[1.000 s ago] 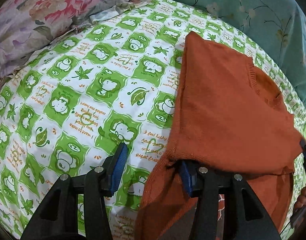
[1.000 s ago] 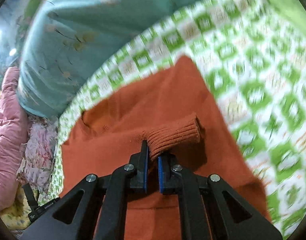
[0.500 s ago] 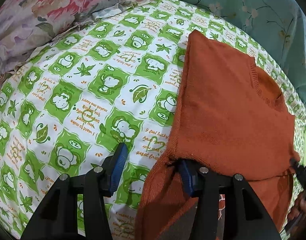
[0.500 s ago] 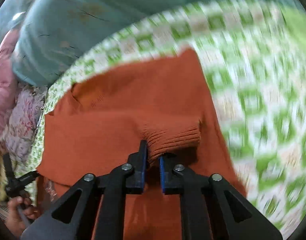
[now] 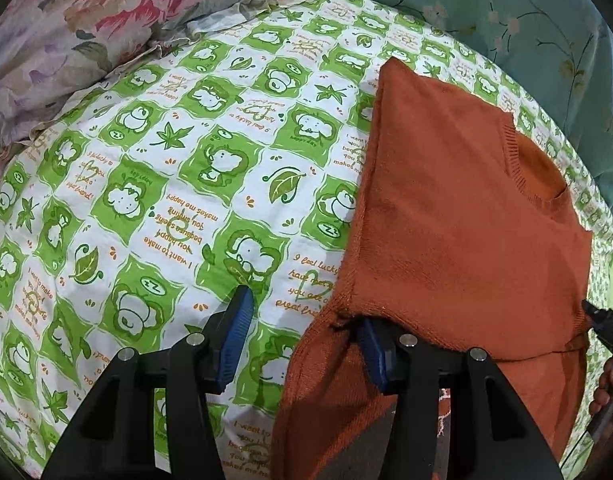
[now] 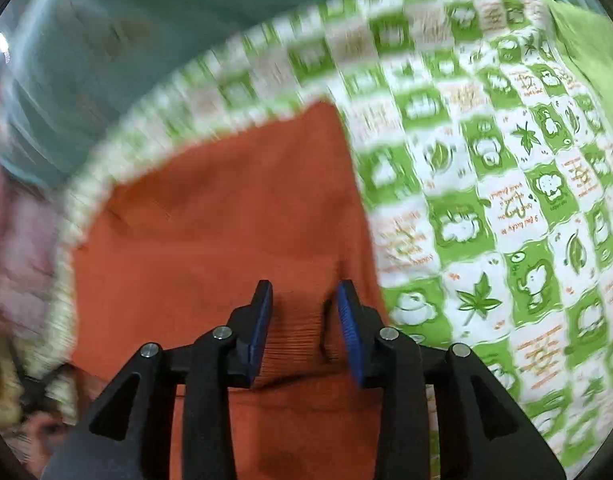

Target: Fold small clothes

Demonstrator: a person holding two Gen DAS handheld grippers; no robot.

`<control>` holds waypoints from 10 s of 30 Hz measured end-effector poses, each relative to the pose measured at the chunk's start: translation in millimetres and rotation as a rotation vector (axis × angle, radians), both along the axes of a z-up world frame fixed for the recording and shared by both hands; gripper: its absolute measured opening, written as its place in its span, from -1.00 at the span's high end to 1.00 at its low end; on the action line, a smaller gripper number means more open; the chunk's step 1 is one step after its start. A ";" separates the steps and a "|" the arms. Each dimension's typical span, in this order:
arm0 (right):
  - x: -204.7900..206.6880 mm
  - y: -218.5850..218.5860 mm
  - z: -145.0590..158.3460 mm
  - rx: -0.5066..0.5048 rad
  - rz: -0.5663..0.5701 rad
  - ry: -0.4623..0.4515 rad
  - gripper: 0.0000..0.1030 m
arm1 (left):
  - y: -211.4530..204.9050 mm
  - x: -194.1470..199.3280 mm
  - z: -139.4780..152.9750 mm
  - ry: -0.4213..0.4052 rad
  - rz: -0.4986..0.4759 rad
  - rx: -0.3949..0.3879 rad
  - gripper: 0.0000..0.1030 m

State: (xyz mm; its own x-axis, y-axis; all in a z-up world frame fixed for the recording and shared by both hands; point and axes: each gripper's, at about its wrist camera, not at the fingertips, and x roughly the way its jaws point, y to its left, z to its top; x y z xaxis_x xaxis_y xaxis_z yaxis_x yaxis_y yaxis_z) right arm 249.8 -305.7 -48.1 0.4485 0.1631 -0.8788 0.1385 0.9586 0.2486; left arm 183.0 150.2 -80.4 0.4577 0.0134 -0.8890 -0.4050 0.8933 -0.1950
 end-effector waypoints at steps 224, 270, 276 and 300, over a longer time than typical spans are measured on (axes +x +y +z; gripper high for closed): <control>-116.4 55.3 26.7 0.177 0.094 -0.090 0.25 | -47.1 -76.0 0.6 -0.088 -0.050 -0.393 -0.30; -80.1 30.7 23.5 0.252 0.191 -0.061 0.23 | -95.3 -4.8 60.2 -0.376 -0.194 -0.207 0.77; -69.4 10.2 29.3 0.313 0.153 -0.083 0.23 | -187.1 10.5 75.9 -0.397 -0.448 -0.262 0.78; 69.1 70.1 13.6 0.354 0.250 -0.034 0.32 | -286.0 30.9 25.3 -0.223 -0.648 -0.059 0.78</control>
State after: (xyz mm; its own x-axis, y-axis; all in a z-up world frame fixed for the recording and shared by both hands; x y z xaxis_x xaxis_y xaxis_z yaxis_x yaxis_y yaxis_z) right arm 318.9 -235.6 -34.5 0.3846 0.5589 -0.7346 -0.1012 0.8166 0.5683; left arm 214.0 -135.9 -55.1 0.5292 -0.3701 -0.7635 0.2627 0.9271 -0.2673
